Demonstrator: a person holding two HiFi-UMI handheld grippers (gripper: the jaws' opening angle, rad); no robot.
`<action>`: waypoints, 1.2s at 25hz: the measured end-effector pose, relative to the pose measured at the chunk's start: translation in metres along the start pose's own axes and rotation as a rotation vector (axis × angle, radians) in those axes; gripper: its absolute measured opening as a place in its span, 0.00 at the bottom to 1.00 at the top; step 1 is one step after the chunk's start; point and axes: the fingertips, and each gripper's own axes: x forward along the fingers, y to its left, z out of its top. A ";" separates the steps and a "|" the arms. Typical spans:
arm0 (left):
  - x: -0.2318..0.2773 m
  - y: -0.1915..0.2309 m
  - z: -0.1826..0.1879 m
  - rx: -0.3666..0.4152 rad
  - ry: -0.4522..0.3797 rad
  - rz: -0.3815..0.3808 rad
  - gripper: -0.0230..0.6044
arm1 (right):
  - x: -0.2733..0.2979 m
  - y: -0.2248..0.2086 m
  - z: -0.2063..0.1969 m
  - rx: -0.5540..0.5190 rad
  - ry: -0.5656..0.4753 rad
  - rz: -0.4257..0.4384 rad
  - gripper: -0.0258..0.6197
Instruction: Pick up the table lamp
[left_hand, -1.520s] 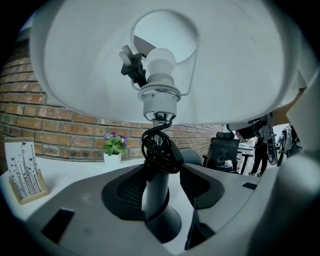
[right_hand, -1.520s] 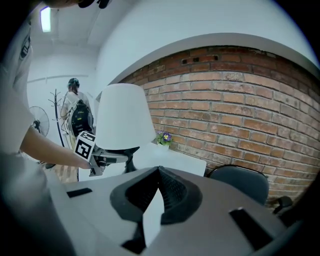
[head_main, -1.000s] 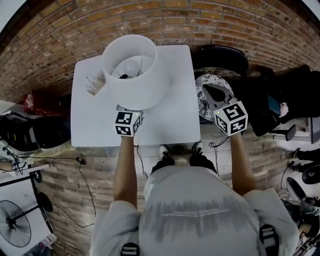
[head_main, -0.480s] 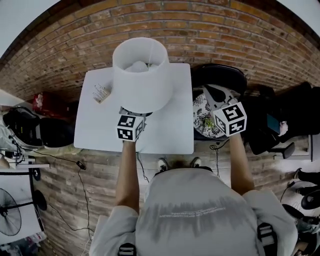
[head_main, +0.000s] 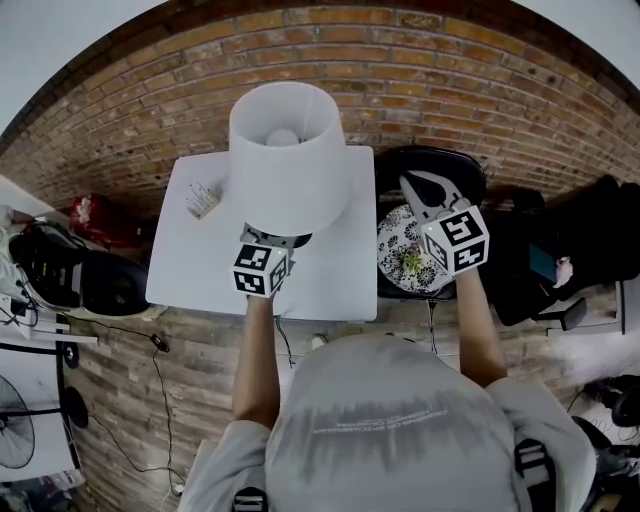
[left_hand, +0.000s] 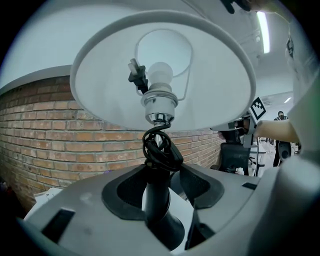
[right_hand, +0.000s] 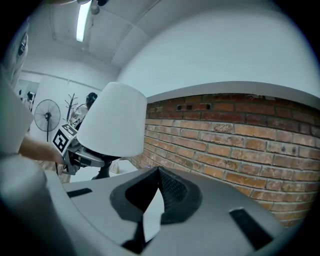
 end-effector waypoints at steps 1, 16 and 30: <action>-0.001 -0.003 0.004 0.001 -0.008 -0.002 0.37 | -0.002 -0.001 0.001 -0.004 -0.001 -0.003 0.04; -0.011 -0.037 0.040 0.006 -0.049 -0.036 0.37 | -0.033 0.000 0.000 -0.013 0.015 -0.019 0.04; -0.011 -0.034 0.045 0.004 -0.061 -0.035 0.37 | -0.036 -0.004 0.002 -0.020 0.015 -0.030 0.04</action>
